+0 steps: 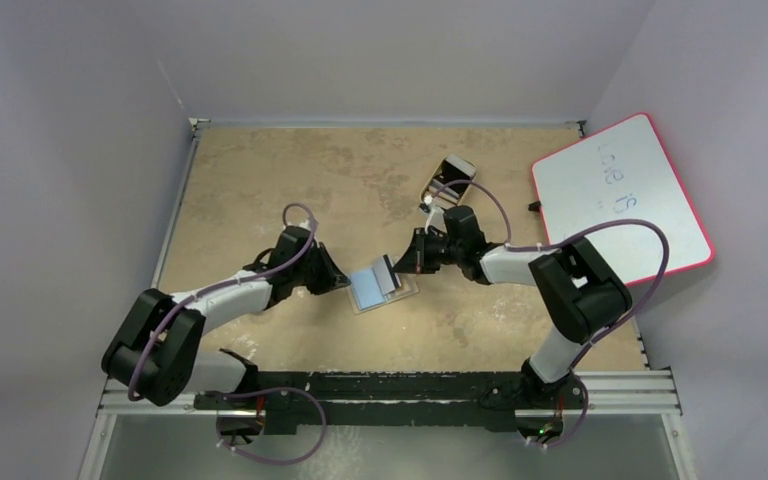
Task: Put the credit cards into the card holder
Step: Insert the credit card into the card holder.
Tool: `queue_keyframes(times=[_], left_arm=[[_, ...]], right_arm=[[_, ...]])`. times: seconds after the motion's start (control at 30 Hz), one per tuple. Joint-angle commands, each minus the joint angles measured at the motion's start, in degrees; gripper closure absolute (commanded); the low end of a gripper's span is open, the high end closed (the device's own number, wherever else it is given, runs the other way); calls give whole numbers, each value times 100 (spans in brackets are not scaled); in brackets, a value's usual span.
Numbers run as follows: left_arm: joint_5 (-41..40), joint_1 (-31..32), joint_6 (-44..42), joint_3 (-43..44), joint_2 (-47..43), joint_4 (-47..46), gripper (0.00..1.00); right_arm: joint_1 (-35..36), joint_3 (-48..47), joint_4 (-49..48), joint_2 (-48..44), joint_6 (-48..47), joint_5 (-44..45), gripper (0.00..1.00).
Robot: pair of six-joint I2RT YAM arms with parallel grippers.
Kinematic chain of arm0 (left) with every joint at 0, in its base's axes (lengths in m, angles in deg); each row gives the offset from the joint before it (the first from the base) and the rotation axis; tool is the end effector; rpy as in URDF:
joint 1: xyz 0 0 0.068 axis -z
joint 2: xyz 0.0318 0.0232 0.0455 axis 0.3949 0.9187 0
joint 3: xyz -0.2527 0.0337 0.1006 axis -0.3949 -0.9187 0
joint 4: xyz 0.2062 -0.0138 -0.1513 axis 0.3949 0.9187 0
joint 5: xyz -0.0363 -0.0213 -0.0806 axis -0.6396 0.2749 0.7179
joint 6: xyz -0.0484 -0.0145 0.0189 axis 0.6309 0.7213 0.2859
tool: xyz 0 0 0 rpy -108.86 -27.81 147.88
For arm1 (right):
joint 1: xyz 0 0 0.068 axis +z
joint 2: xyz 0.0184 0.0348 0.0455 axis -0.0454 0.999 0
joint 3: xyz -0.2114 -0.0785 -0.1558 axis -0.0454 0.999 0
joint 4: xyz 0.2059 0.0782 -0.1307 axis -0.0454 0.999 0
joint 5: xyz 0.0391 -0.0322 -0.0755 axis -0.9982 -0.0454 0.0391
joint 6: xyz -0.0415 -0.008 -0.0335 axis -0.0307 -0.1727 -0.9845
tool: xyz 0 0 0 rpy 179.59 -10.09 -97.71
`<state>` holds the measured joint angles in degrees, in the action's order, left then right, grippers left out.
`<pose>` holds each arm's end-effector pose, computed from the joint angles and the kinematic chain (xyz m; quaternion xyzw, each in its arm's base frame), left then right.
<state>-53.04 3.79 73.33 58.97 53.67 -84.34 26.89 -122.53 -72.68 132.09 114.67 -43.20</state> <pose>0.2092 -0.1157 0.1596 -0.1744 0.9066 -0.3187 0.2149 0.2720 0.1763 0.1632 -0.1039 0.8322 0.4686 0.2777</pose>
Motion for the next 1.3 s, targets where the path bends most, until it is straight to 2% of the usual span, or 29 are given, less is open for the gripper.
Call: queue_keyframes(times=[0.0, 0.53, 1.27], left_arm=[[20, 64, 1, 3, 108, -366, 97], [-433, 161, 28, -109, 351, -130, 100], [-464, 187, 187, -242, 334, -204, 100]], right_arm=[[-27, -91, -287, 114, 44, 55, 100], [-32, 198, -18, 67, 218, 241, 100], [71, 383, -704, 364, 680, 203, 100]])
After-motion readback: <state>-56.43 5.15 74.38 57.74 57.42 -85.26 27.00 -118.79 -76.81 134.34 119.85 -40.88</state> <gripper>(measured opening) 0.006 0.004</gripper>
